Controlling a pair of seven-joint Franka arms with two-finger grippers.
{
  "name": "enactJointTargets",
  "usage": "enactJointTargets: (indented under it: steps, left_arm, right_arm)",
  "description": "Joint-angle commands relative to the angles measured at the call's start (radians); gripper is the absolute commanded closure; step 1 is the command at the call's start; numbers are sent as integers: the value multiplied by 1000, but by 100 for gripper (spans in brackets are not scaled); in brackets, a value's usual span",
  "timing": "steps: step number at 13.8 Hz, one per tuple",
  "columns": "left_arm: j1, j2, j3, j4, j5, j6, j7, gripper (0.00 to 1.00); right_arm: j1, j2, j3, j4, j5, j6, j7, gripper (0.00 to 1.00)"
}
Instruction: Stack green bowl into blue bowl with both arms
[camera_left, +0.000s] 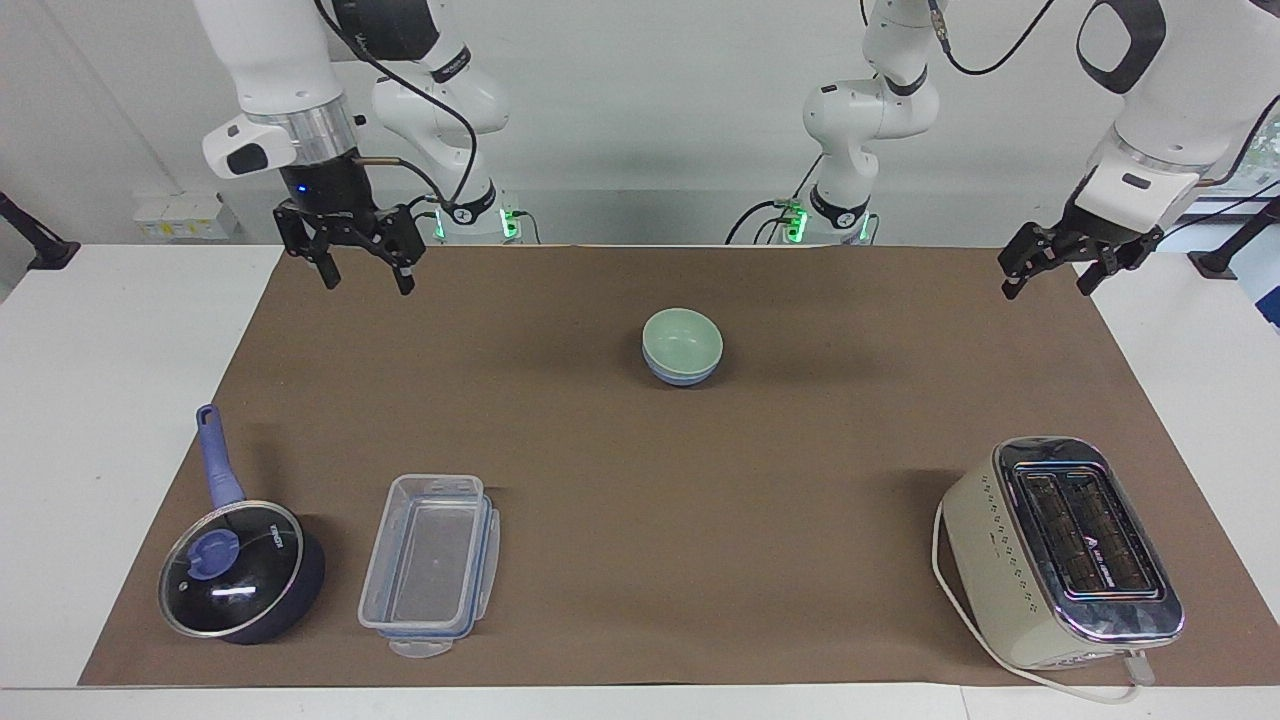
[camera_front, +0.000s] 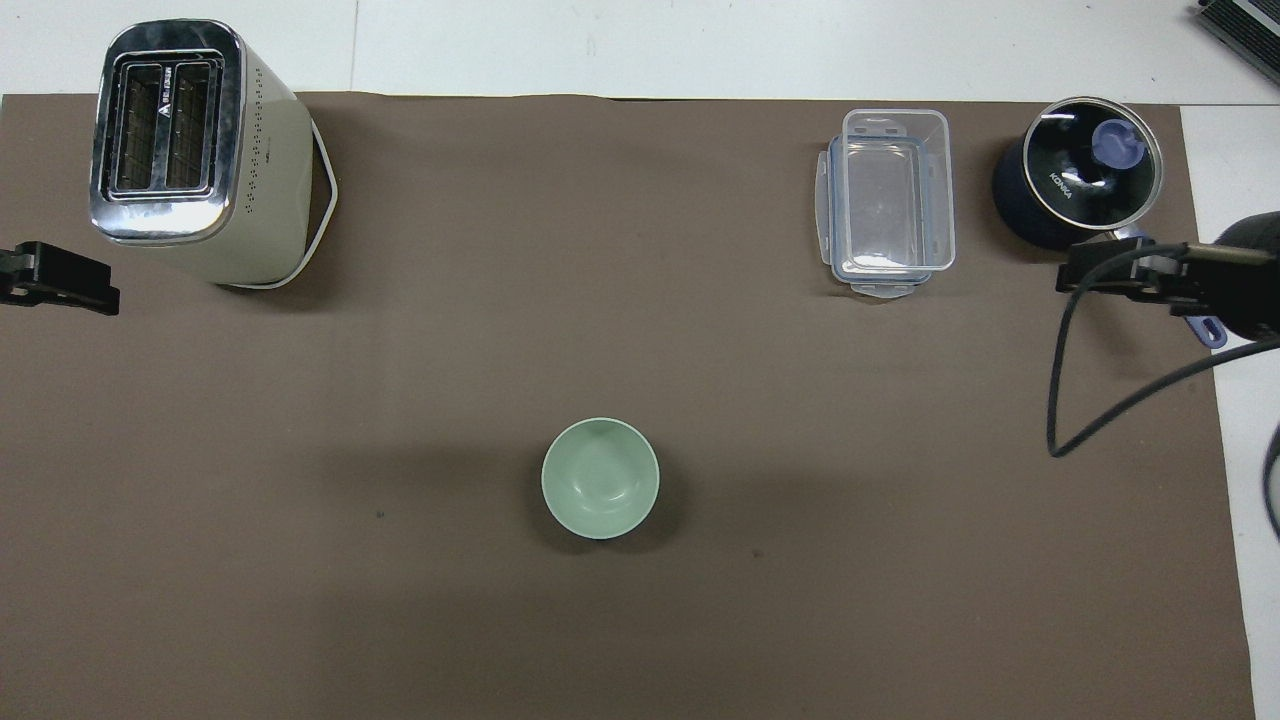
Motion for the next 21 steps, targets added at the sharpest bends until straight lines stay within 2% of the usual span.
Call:
enactJointTargets:
  steps: [1,3,6,7,15,18,21]
  left_arm:
    - [5,3,-2,5,-5,-5,-9,0]
    - [5,3,-2,5,-5,-5,-9,0]
    - [5,3,-2,5,-6,-5,-9,0]
    - [5,3,-2,5,-5,-5,-9,0]
    - [5,3,-2,5,-5,-5,-9,0]
    - [5,3,-2,5,-5,-5,-9,0]
    - [5,3,-2,5,-5,-5,-9,0]
  right_arm:
    - [-26,50,16,141,-50,-151,-16,0]
    - [-49,51,16,164,-53,-203,-37,0]
    - [-50,112,25,288,-43,-323,-42,0]
    - [-47,116,27,297,-43,-346,-42,0]
    - [-43,116,27,282,-44,-338,-71,0]
    - [-41,94,27,223,-34,-303,-60,0]
    - [-41,88,27,213,-32,-295,-60,0]
